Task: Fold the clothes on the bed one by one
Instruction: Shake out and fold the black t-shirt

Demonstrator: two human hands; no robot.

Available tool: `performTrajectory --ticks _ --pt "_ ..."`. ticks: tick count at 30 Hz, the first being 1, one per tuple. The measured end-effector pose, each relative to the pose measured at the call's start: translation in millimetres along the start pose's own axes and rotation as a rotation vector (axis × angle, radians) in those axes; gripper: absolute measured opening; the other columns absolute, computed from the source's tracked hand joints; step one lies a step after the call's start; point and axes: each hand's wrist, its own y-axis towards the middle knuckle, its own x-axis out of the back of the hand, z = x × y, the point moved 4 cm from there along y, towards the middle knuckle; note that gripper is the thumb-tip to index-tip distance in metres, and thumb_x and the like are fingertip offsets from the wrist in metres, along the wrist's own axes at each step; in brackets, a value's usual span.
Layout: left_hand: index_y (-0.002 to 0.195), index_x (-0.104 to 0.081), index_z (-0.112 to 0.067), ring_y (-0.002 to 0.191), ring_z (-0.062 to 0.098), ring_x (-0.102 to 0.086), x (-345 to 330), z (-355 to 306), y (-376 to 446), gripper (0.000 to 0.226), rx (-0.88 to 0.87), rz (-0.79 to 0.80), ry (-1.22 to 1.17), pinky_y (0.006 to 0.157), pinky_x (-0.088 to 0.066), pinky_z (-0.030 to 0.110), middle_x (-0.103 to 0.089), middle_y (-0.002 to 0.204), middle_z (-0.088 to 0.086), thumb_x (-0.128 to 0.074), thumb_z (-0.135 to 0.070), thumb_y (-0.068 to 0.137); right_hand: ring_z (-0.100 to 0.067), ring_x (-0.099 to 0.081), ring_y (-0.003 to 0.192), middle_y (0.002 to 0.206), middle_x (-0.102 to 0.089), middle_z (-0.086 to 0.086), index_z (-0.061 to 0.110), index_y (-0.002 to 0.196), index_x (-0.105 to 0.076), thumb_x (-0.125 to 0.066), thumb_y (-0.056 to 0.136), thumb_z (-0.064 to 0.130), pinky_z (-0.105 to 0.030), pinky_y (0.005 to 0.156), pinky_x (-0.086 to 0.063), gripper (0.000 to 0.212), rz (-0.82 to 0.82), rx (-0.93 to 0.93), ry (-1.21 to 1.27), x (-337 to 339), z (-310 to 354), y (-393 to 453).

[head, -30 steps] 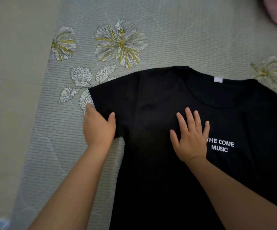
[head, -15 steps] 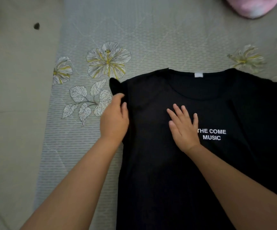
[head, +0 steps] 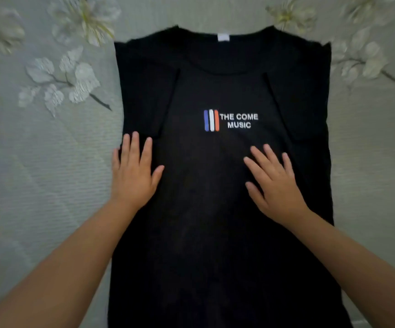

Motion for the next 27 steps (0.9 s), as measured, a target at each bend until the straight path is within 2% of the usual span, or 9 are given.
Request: performTrajectory --ticks 5,8,11,15,18,21,24,26,27 --pt "0.127 -0.046 0.007 0.127 0.049 -0.034 -30.5 -21.3 -84.1 0.065 -0.059 0.008 -0.02 0.099 -0.023 0.063 -0.04 0.135 0.032 -0.034 -0.039 0.084 -0.042 -0.036 0.123 0.131 -0.049 -0.026 0.001 0.12 -0.056 -0.036 0.086 0.034 -0.064 0.094 -0.022 0.052 0.084 -0.079 -0.19 -23.3 -29.0 -113.3" --pt "0.129 -0.045 0.004 0.129 0.047 -0.031 -49.6 -20.1 -127.0 0.066 0.045 0.01 -0.045 0.101 -0.019 0.061 -0.039 0.138 0.029 -0.032 -0.042 0.083 -0.046 -0.046 0.117 0.128 -0.051 -0.027 0.001 0.12 -0.056 -0.027 0.094 0.038 -0.064 0.095 -0.025 0.053 0.134 -0.058 -0.239 -32.0 -43.6 -149.1" --pt "0.132 -0.044 0.0 0.131 0.049 -0.024 -57.3 -7.7 -152.6 0.066 0.128 -0.007 -0.049 0.103 -0.017 0.061 -0.034 0.141 0.028 -0.031 -0.044 0.083 -0.047 -0.045 0.118 0.129 -0.049 -0.029 -0.001 0.12 -0.055 -0.038 0.084 0.029 -0.059 0.098 -0.028 0.05 0.096 -0.056 -0.209 -30.5 -52.8 -161.5" --pt "0.136 -0.041 -0.006 0.136 0.044 -0.018 -55.2 -1.2 -164.9 0.07 0.159 0.009 -0.049 0.108 -0.01 0.058 -0.028 0.146 0.024 -0.028 -0.049 0.082 -0.055 -0.044 0.114 0.126 -0.048 -0.035 -0.009 0.117 -0.056 -0.038 0.083 0.024 -0.066 0.09 -0.032 0.05 0.069 -0.086 -0.157 -20.4 -66.4 -178.9" --pt "0.136 -0.037 -0.001 0.137 0.042 -0.019 -50.2 -8.5 -170.9 0.063 0.172 -0.02 -0.053 0.107 -0.009 0.06 -0.029 0.145 0.024 -0.042 -0.041 0.088 -0.056 -0.041 0.118 0.127 -0.043 -0.04 -0.015 0.119 -0.05 -0.037 0.085 0.025 -0.061 0.095 -0.033 0.054 0.018 -0.25 -0.079 -10.8 -75.4 -205.4" --pt "0.126 -0.046 0.009 0.127 0.046 -0.035 -54.2 -31.7 -200.6 0.067 -0.056 -0.03 -0.011 0.104 -0.018 0.059 -0.044 0.134 0.029 -0.03 -0.046 0.091 -0.051 -0.051 0.106 0.113 -0.053 -0.039 -0.019 0.114 -0.05 -0.038 0.082 0.018 -0.053 0.091 -0.039 0.05 -0.066 -0.593 0.032 -5.0 -77.1 -248.5" --pt "0.121 -0.049 0.006 0.126 0.039 -0.035 -71.5 -51.4 -252.3 0.081 -0.312 0.091 0.069 0.109 -0.013 0.043 -0.051 0.127 0.027 -0.012 -0.06 0.091 -0.045 -0.048 0.106 0.112 -0.056 -0.034 -0.017 0.104 -0.059 -0.033 0.073 0.01 -0.046 0.095 -0.034 0.048 -0.083 -0.759 0.193 -6.5 -66.0 -289.9" --pt "0.119 -0.054 0.003 0.123 0.035 -0.037 -82.1 -53.9 -276.0 0.078 -0.371 0.148 0.194 0.106 -0.014 0.043 -0.055 0.124 0.025 -0.026 -0.063 0.086 -0.048 -0.046 0.109 0.118 -0.052 -0.033 -0.016 0.107 -0.058 -0.036 0.065 0.004 -0.046 0.097 -0.032 0.051 -0.049 -0.7 0.251 -7.2 -56.7 -304.4" --pt "0.117 -0.056 0.003 0.121 0.035 -0.042 -85.3 -53.9 -283.3 0.073 -0.379 0.15 0.246 0.104 -0.021 0.046 -0.057 0.122 0.024 -0.045 -0.059 0.08 -0.048 -0.045 0.11 0.121 -0.05 -0.033 -0.015 0.113 -0.054 -0.039 0.064 0.003 -0.047 0.097 -0.032 0.055 -0.002 -0.647 0.26 -7.3 -51.3 -309.2"
